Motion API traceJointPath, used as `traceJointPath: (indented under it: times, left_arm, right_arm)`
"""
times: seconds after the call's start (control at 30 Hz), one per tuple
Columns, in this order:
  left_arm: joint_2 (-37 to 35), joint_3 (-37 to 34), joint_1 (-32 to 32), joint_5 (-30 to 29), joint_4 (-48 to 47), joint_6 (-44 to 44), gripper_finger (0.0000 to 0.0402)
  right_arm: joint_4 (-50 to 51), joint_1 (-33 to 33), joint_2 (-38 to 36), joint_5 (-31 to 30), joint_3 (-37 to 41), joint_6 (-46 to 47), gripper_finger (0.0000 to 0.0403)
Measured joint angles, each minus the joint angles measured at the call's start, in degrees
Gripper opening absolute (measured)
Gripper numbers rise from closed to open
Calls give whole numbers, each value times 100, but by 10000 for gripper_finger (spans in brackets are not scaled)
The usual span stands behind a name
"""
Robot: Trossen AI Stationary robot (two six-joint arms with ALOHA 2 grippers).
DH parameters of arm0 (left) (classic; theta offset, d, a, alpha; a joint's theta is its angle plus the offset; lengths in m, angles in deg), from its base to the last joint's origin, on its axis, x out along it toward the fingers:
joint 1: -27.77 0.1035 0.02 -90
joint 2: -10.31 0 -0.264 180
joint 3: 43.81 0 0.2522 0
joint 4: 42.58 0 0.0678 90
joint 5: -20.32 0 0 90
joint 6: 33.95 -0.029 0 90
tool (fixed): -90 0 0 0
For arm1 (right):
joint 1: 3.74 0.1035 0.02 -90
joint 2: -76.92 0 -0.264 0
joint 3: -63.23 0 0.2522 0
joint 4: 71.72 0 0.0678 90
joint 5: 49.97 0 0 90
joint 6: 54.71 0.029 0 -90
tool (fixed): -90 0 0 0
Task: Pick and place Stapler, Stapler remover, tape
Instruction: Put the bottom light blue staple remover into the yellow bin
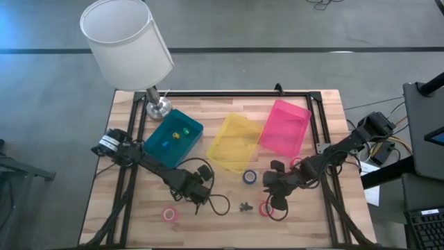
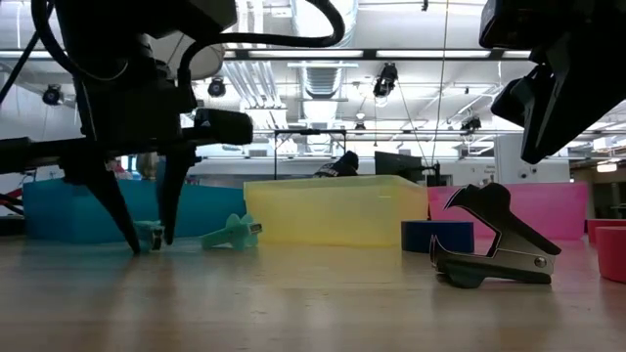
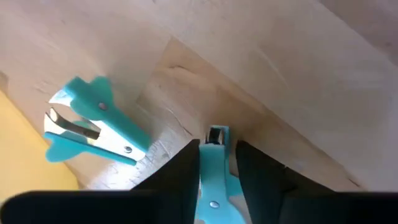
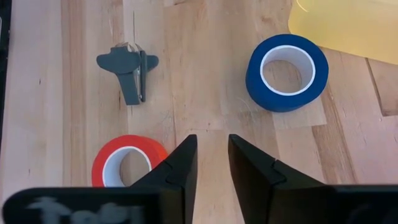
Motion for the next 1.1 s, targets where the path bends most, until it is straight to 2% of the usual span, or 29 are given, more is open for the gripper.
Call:
traceJointPath:
  times: [0.2, 0.3, 0.43, 0.57, 0.7, 0.83, 0.97, 1.1]
  left_arm:
    - [-2, 10, 0, 52, -42, 4, 44]
    - [14, 130, 0, -21, -95, 112, 42]
    - [10, 595, -20, -625, 21, 198, 42]
    - [4, 1307, -56, -1253, 74, -109, 42]
    - [-2, 1948, 213, -1762, 307, -119, 46]
    - [65, 2235, 740, -1457, 856, 265, 47]
    - [237, 2243, 1428, -560, 1460, 866, 49]
    - [559, 2240, 2099, 272, 1571, 1463, 51]
  right_arm:
    - [0, 1, 0, 0, 0, 0, 89]
    - [0, 0, 0, 2, 0, 1, 84]
    - [1, 2, 0, 0, 2, 0, 80]
    - [1, 0, 0, 0, 4, -16, 80]
    - [2, 0, 0, 0, 7, -20, 79]
    - [4, 0, 0, 0, 9, -20, 79]
    - [0, 0, 0, 1, 9, -15, 79]
    - [4, 0, 0, 2, 9, -13, 79]
